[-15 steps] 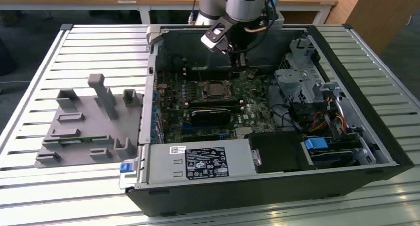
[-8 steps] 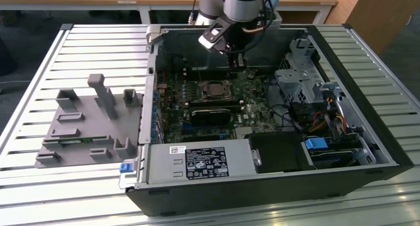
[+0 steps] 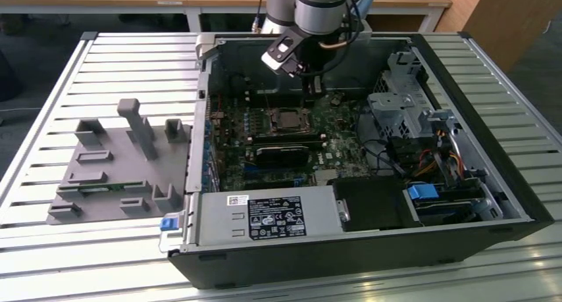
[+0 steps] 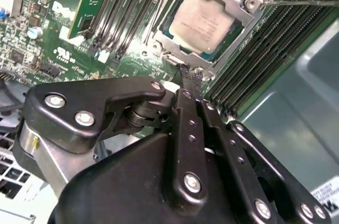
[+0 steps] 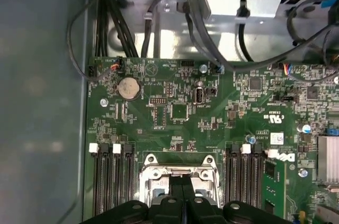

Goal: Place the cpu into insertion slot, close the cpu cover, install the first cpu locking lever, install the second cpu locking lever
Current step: 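Close the cpu cover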

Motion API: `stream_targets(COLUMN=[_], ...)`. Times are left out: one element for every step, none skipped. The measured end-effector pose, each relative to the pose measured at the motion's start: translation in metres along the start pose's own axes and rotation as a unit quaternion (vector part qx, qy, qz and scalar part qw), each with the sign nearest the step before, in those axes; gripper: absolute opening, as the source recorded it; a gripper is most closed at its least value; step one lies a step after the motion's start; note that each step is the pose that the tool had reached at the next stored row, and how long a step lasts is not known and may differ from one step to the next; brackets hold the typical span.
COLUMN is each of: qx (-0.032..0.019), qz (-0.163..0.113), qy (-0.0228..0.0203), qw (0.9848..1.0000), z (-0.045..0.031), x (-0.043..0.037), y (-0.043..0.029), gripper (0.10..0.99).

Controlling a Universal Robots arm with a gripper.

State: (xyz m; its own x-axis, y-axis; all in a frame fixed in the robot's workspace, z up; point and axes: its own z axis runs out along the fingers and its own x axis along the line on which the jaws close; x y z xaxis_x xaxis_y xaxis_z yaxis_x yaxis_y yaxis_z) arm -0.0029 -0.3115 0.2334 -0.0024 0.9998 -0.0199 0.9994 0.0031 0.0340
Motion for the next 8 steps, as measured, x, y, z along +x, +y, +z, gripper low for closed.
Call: stream_targets(qx=[0.0, 0.0001, 0.0001, 0.0001, 0.0002, 0.0002, 0.0002, 0.0002], qz=[0.0, 0.0, 0.0, 0.0, 0.0, -0.001, -0.001, -0.001], qy=[0.0, 0.0, 0.0, 0.0001, 0.0, 0.0, 0.0, -0.0001], qw=[1.0, 1.0, 1.0, 1.0, 1.0, 1.0, 1.0, 1.0], z=[0.0019, 0.0037, 0.0053, 0.0067, 0.0076, 0.0084, 0.009, 0.0094], x=[0.0, 0.0001, 0.0001, 0.0001, 0.0002, 0.0002, 0.0002, 0.0002], y=[-0.0004, -0.0011, -0.0025, -0.005, -0.0083, -0.0123, -0.0168, -0.0214], gripper=[0.106, 0.106, 0.106, 0.106, 0.106, 0.106, 0.106, 0.106])
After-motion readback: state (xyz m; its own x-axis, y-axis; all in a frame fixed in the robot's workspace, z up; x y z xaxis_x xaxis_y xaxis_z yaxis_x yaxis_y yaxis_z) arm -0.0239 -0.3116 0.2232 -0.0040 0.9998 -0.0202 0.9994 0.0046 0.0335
